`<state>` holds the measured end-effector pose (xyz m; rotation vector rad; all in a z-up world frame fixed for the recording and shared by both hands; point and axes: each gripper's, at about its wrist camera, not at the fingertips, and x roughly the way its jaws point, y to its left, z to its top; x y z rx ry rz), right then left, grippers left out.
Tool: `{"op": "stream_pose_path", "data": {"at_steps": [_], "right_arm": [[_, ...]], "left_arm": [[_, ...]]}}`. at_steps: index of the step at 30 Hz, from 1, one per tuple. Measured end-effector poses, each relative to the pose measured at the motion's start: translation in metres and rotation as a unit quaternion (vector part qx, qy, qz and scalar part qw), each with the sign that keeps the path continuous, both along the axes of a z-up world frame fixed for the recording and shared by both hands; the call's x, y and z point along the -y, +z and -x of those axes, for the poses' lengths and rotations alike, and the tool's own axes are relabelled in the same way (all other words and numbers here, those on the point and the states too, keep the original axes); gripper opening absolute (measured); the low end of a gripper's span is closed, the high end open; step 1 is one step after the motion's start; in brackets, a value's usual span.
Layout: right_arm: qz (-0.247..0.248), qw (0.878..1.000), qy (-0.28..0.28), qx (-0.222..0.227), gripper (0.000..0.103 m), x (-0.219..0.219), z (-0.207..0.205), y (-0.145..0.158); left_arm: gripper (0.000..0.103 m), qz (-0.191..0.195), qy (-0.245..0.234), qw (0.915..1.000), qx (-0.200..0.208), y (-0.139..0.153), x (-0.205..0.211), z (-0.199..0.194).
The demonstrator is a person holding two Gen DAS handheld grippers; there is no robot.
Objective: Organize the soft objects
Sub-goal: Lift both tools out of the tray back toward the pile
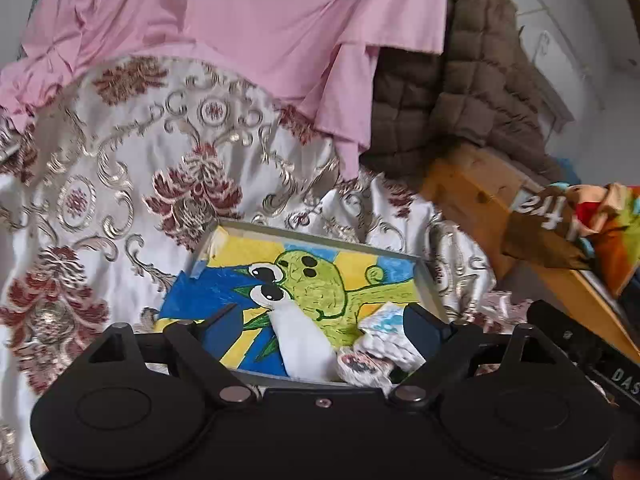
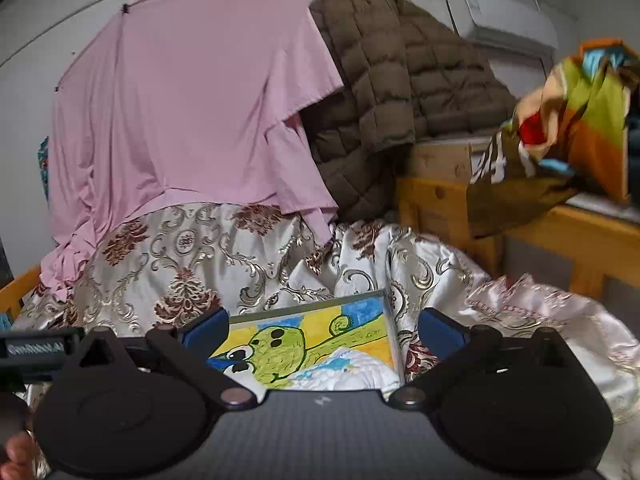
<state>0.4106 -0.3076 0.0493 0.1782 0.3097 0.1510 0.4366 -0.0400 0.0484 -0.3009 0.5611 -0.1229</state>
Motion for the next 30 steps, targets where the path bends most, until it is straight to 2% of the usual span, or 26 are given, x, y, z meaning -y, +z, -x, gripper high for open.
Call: {"op": "stream_pose_path", "data": {"at_steps": [6, 15, 24, 30], "right_arm": [[0.024, 0.999, 0.015, 0.022, 0.103, -0.016, 0.057, 0.013], [0.046, 0.997, 0.040, 0.044, 0.103, -0.038, 0.135, 0.013], [0.066, 0.995, 0.070, 0.032, 0.103, -0.061, 0.195, -0.001], [0.070, 0.991, 0.114, -0.008, 0.103, -0.077, 0.219, -0.017]], "left_arm": [[0.092, -0.006, -0.007, 0.9997, 0.022, 0.017, -0.012, 0.064], [0.098, -0.006, -0.008, 0.9990, 0.044, 0.018, -0.035, 0.156], [0.101, -0.023, 0.005, 0.9986, 0.047, 0.010, -0.062, 0.230], [0.102, -0.040, 0.009, 0.9989, 0.021, 0.008, -0.084, 0.255]]}}
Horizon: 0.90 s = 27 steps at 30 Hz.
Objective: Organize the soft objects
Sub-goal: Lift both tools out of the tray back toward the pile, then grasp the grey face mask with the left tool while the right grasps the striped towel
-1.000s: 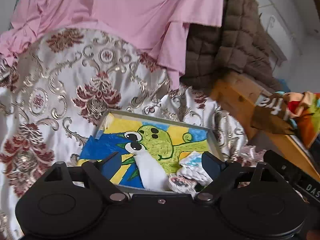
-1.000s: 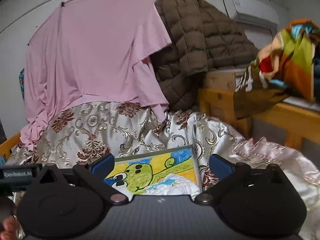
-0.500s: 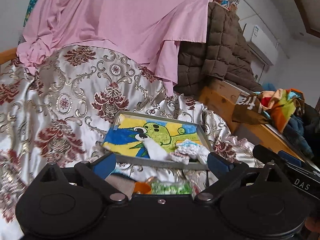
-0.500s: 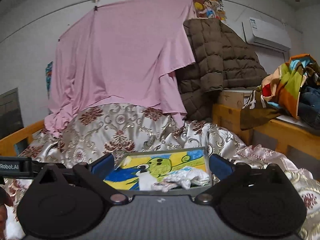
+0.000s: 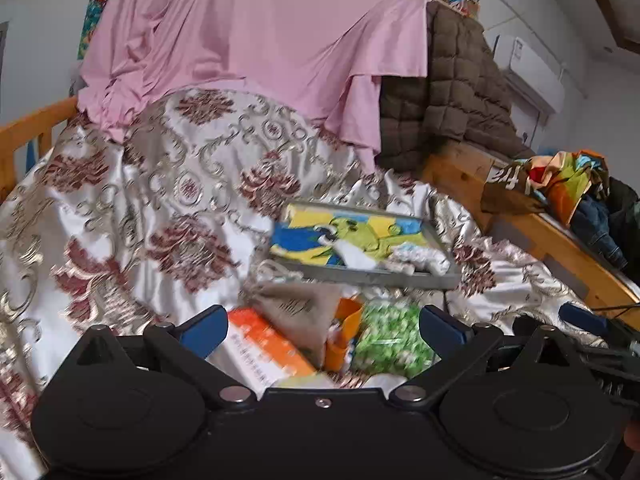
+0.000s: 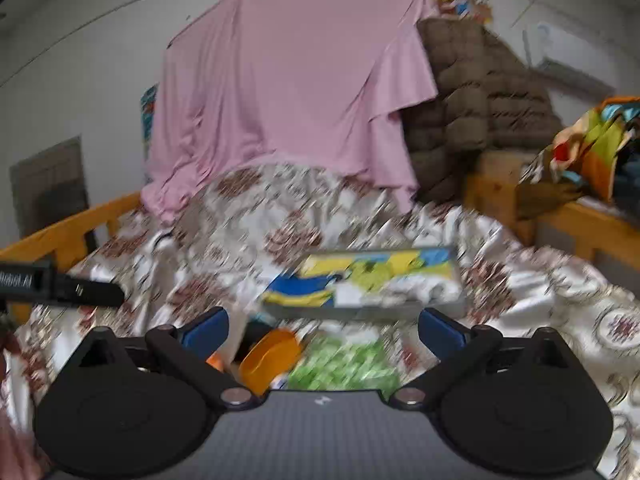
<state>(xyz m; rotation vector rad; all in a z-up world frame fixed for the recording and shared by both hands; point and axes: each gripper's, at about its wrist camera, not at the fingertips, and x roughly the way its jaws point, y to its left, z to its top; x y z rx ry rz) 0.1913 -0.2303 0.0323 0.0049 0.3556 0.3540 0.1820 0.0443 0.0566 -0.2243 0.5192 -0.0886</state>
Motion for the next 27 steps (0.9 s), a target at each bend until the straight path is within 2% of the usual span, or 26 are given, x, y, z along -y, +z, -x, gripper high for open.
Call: {"op": "stream_pose_path", "data": {"at_steps": [4, 10, 17, 22, 27], "right_arm": [[0.016, 0.999, 0.031, -0.026, 0.103, -0.017, 0.006, -0.010], [0.035, 0.994, 0.079, -0.074, 0.103, -0.043, 0.008, -0.029], [0.068, 0.982, 0.132, -0.117, 0.103, -0.067, 0.008, -0.051], [0.071, 0.973, 0.158, -0.154, 0.103, -0.078, 0.002, -0.066], [0.077, 0.965, 0.185, -0.168, 0.103, -0.091, -0.007, -0.077]], "left_arm": [[0.102, 0.008, 0.012, 0.9994, -0.030, -0.005, -0.015, 0.006], [0.102, 0.027, 0.035, 0.9927, -0.112, -0.021, -0.034, -0.003], [0.102, 0.045, 0.043, 0.9792, -0.193, -0.047, -0.045, -0.021], [0.102, 0.036, 0.033, 0.9617, -0.270, -0.067, -0.051, -0.042], [0.102, 0.028, 0.009, 0.9511, -0.308, -0.081, -0.053, -0.057]]}}
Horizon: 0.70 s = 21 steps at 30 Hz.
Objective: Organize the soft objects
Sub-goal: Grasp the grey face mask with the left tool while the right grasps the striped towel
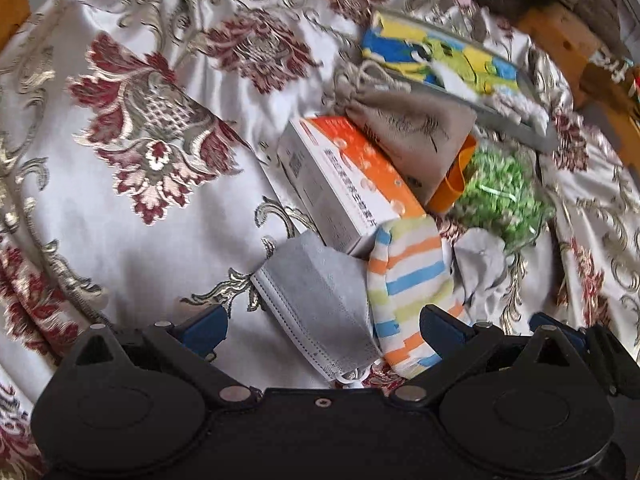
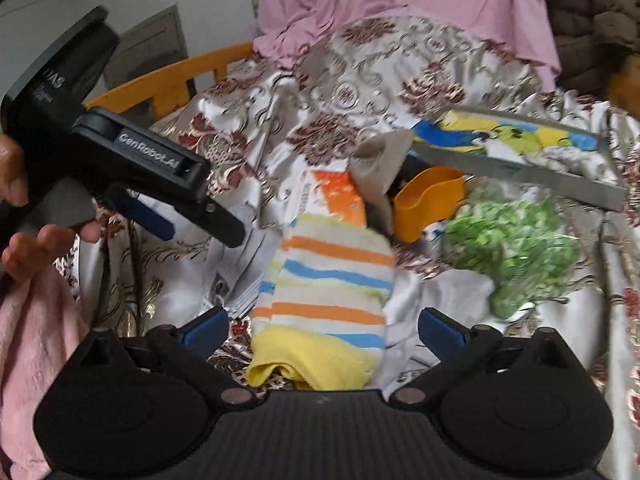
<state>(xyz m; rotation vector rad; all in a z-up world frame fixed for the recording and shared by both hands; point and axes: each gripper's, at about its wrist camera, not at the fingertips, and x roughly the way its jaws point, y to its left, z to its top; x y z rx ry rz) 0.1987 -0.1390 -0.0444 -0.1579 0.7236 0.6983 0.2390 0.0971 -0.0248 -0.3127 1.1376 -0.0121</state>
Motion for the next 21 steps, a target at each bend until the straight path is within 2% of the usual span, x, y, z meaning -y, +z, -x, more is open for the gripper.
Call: {"op": "stream_pose_path", "data": {"at_steps": [5, 9, 14, 21], "right_arm": [[0.035, 0.998, 0.045, 0.017, 0.103, -0.018, -0.011, -0.009], [0.048, 0.997, 0.068, 0.006, 0.103, -0.028, -0.026, -0.017], [0.071, 0.993, 0.090, -0.012, 0.102, -0.040, -0.044, -0.031], [0.084, 0.990, 0.109, -0.033, 0.102, -0.046, -0.062, -0.047]], "left_arm": [[0.097, 0.011, -0.011, 0.9998, -0.015, -0.014, -0.002, -0.008], [0.091, 0.041, -0.001, 0.9989, -0.024, -0.024, -0.011, -0.011], [0.078, 0.074, 0.008, 0.9967, -0.033, -0.031, -0.016, -0.015], [0.062, 0.078, 0.009, 0.9963, -0.034, -0.037, -0.017, -0.021]]}}
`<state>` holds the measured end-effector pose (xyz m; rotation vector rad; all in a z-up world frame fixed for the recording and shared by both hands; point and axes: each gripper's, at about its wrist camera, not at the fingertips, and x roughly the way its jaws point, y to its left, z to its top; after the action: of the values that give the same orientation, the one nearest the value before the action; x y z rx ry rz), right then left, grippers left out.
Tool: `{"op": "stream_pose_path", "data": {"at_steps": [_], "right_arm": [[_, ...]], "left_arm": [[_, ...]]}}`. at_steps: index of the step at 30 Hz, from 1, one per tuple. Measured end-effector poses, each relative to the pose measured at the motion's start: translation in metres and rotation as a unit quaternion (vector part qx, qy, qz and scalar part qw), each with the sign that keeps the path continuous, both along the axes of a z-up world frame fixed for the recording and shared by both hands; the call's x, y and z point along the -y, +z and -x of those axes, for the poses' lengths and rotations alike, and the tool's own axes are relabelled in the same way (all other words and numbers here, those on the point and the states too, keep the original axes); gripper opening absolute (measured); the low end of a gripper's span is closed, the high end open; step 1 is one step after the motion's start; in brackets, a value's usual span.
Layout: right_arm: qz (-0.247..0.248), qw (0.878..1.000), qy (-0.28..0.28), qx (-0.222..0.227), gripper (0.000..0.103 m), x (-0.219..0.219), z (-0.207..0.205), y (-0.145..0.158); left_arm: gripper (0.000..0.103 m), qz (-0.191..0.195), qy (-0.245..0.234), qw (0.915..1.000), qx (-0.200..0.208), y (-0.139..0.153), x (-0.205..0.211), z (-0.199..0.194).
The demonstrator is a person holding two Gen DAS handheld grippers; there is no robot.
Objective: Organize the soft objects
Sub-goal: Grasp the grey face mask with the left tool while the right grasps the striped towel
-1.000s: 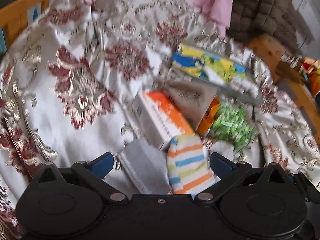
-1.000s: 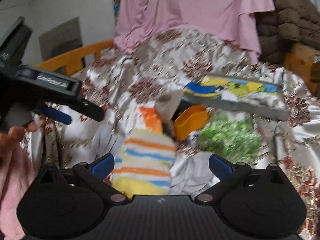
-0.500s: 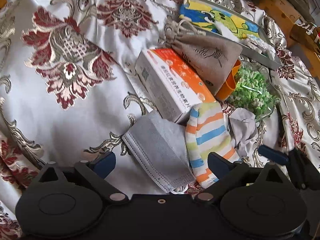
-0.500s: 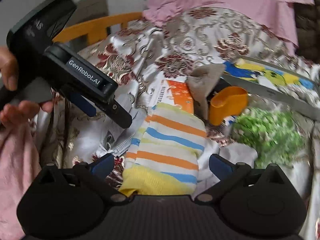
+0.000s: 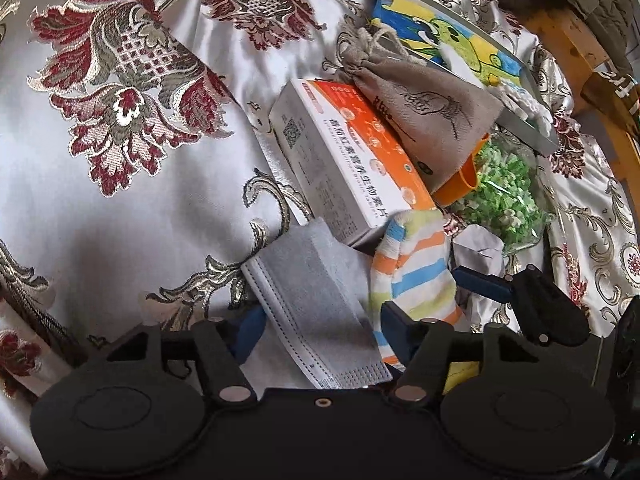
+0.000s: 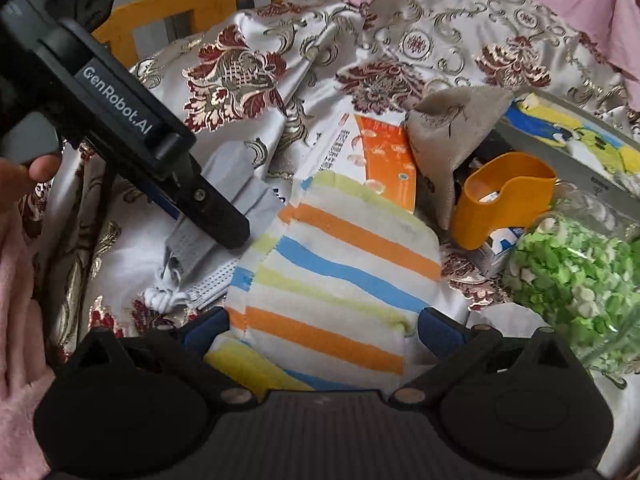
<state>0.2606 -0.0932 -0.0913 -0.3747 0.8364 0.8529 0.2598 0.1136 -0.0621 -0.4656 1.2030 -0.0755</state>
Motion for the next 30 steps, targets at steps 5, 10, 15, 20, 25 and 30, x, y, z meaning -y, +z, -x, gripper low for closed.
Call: {"op": "stream_pose_path", "data": {"at_steps": [5, 10, 15, 20, 25, 30], "right_arm": [[-0.011, 0.999, 0.008, -0.029, 0.098, 0.000, -0.006, -0.006], [-0.016, 0.999, 0.009, -0.036, 0.089, 0.000, -0.005, -0.005], [-0.020, 0.999, 0.004, -0.041, 0.080, 0.002, -0.004, -0.002], [-0.025, 0.999, -0.004, -0.040, 0.063, 0.006, -0.003, 0.004], [-0.026, 0.999, -0.023, -0.030, 0.047, 0.011, 0.000, 0.009], [-0.034, 0.998, -0.049, -0.016, 0.035, 0.018, 0.001, 0.014]], "left_arm": [[0.054, 0.002, 0.002, 1.0000, -0.006, -0.007, -0.002, -0.005], [0.046, -0.002, 0.002, 1.0000, -0.008, -0.008, -0.003, -0.006], [0.036, 0.001, 0.009, 0.9999, -0.009, -0.005, -0.007, -0.003], [0.025, 0.019, 0.001, 0.9998, 0.005, 0.002, -0.009, 0.003], [0.021, 0.030, 0.001, 0.9990, 0.032, 0.012, -0.012, 0.009], [0.020, 0.046, 0.000, 0.9959, 0.079, 0.024, -0.014, 0.015]]}}
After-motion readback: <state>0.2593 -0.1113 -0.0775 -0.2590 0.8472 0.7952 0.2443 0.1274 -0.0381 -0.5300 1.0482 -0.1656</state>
